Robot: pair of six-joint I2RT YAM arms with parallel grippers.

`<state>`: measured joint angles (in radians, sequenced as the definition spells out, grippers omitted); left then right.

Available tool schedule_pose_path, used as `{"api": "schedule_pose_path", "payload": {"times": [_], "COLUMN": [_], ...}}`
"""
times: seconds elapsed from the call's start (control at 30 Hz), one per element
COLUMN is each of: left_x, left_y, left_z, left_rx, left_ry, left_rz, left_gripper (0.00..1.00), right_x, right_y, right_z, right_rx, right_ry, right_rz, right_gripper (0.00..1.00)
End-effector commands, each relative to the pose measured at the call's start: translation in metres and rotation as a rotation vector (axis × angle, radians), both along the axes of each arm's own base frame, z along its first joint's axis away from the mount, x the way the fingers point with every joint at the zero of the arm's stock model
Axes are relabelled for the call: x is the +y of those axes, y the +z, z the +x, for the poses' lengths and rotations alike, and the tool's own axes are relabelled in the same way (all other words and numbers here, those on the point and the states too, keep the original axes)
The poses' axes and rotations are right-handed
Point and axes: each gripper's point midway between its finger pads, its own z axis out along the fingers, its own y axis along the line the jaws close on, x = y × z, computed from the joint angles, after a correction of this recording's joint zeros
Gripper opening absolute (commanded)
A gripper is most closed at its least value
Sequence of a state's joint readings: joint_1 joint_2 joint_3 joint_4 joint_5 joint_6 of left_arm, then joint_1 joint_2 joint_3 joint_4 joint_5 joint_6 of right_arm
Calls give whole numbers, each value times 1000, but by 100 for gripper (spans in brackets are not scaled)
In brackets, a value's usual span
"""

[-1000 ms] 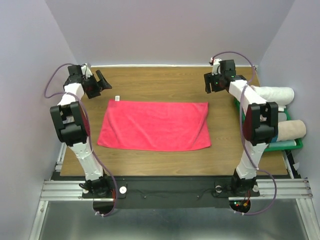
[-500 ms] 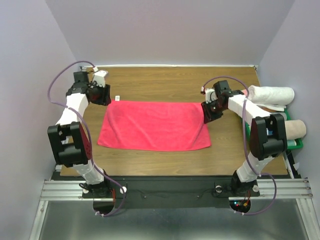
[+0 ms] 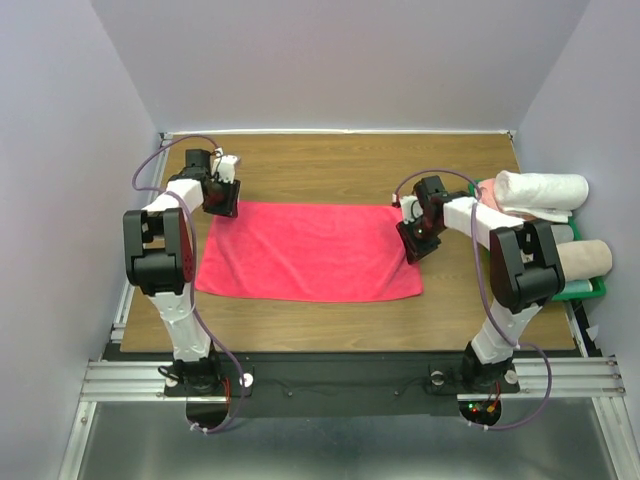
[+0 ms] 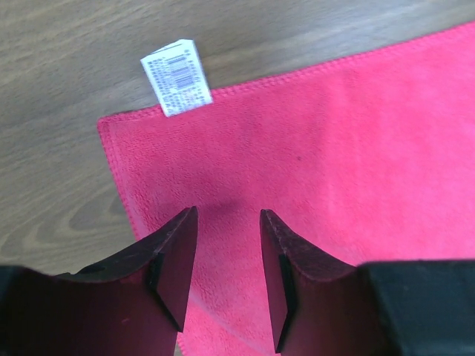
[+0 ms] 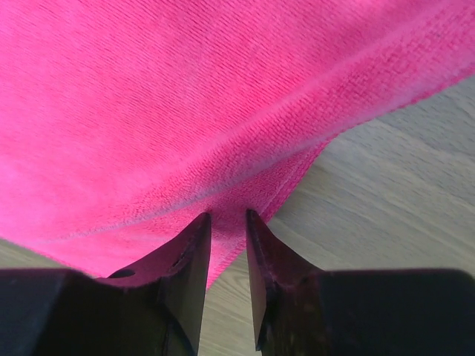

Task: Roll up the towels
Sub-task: Flatten the towel

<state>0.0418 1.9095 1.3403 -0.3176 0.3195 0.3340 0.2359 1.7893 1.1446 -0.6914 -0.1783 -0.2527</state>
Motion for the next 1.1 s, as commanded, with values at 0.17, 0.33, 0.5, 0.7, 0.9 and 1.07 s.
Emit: {"api": "schedule_pose_path", "payload": {"times": [0.17,0.33,0.5,0.7,0.9,1.07], "left_x": [38,36,12,9,10,13], "left_y": [0,18,52,62,51,38], "left_z": [38,44,44,54,61,63], "left_rx": [-30,-66,-141,-162,-142,-126], "left_ry": [162,133,36,56,76,97], "left_rz": [68,44,-59,-96,-101,-90], "left_gripper": [45,49,57,54,49,46], "right_x": [-58,-51,4,23,16,-1], "right_y": [-1,24,86,114,72,45], "right_z": [-20,1,44,122,152,157], "right_rx": [9,-60,-198,-318,-292,-293], "right_ry": [45,44,40,-87,-168,-212], "right_rz": [-277,-222,55,113,40,-49], "right_gripper": [30,36,41,32,20,15]}}
